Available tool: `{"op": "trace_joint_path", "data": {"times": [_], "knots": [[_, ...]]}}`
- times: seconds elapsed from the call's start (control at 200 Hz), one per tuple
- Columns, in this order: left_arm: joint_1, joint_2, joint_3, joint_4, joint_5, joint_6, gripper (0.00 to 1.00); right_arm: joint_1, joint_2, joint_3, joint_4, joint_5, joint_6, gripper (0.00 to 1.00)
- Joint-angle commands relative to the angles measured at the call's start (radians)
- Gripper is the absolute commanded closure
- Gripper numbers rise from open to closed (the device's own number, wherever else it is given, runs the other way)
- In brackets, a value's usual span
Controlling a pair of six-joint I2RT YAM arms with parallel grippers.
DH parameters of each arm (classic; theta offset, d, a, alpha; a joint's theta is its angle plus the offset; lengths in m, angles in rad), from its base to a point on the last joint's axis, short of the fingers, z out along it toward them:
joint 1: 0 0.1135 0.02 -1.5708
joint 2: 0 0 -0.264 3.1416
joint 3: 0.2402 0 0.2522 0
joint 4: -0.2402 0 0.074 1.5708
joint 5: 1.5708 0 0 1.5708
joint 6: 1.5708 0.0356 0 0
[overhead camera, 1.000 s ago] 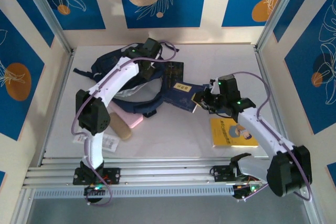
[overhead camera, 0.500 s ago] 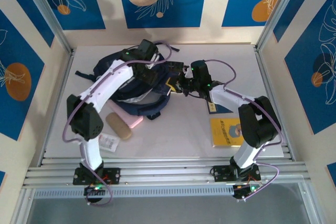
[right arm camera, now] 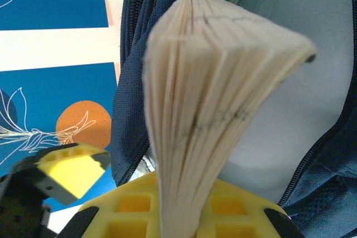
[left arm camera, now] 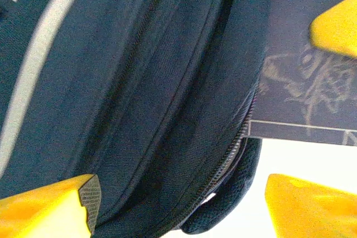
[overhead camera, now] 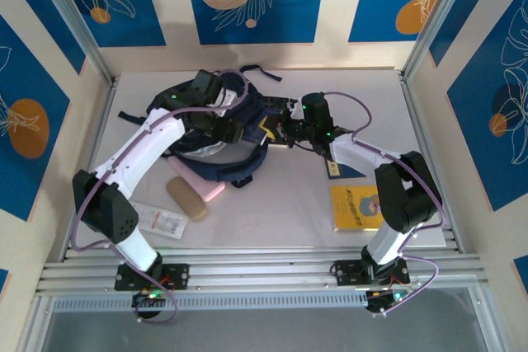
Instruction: Pack the student bag
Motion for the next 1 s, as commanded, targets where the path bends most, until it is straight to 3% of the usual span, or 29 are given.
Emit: {"op": "trace_joint_path", "data": {"times": [0.0, 0.095, 0.155, 0.285, 0.34, 0.635, 0.995], "knots": [[0.010, 0.029, -0.018, 0.037, 0.032, -0.002, 0.24, 0.005, -0.062, 0.013, 0.119, -0.045, 0.003, 1.00], [0.010, 0.056, -0.022, 0.057, 0.031, -0.003, 0.29, 0.005, -0.064, 0.015, 0.115, -0.047, 0.000, 1.00], [0.010, 0.078, -0.015, 0.065, 0.021, -0.001, 0.39, 0.005, -0.066, 0.012, 0.113, -0.048, 0.001, 1.00], [0.010, 0.134, 0.022, 0.059, -0.023, 0.012, 0.85, 0.006, -0.078, 0.007, 0.103, -0.043, -0.007, 1.00], [0.010, 0.151, 0.048, 0.045, -0.034, 0.019, 1.00, 0.006, -0.086, 0.006, 0.093, -0.041, -0.015, 1.00], [0.009, 0.018, 0.228, 0.015, -0.220, 0.036, 1.00, 0.000, -0.140, 0.022, -0.095, 0.031, -0.113, 1.00], [0.010, -0.039, 0.336, 0.002, -0.200, 0.013, 1.00, 0.042, -0.026, 0.077, -0.121, 0.047, -0.095, 1.00]]}}
